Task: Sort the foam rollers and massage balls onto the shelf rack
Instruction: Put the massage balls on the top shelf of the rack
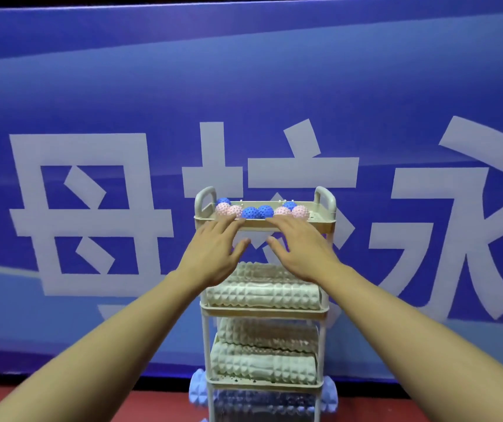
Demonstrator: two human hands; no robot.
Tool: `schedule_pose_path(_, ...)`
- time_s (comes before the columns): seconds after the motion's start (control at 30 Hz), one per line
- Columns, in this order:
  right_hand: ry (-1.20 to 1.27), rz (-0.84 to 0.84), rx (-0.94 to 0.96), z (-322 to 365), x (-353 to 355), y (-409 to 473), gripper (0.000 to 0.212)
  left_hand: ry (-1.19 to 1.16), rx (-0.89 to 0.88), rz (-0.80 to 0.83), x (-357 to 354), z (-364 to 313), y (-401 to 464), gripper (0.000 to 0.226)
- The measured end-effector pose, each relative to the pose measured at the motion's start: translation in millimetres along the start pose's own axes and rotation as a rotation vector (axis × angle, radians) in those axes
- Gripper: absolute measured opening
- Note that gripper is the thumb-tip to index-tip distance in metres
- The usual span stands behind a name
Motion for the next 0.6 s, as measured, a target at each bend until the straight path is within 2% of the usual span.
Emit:
schedule_pose_path(0.1, -0.004, 0.052, 0.011, 12, -26, -51, 0.05, -0.037, 0.048, 0.025, -20, -7, -54, 0.06)
schedule_pose_path(0.23, -0.028, 0.191, -0.042, 19, -71, -129, 0.053, -0.054, 0.137, 0.168, -66, -10, -140, 0.073)
schedule_pose_path(0.47, -0.082, 0.433, -0.1, 43, -143, -279, 0.064, -0.115, 0.264, 0.382, -132, -29, -294, 0.077)
schedule_pose_path(0.53, -0.08, 0.483, -0.096, 51, -157, -314, 0.06, -0.137, 0.309, 0.452, -152, -32, -333, 0.07)
schedule_pose_path(0.6, -0.069, 0.532, -0.108, 54, -173, -343, 0.057, -0.163, 0.339, 0.501, -173, -32, -365, 0.075)
Point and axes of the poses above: each hand's wrist, its own y-axis towards the middle knuckle, its own x-axis out of the back of the hand, z = x × y, the point moved 5 cm from there along y, towards the middle knuckle, and after that the axes turned 10 degrees about -y, right-handed, at the moved point
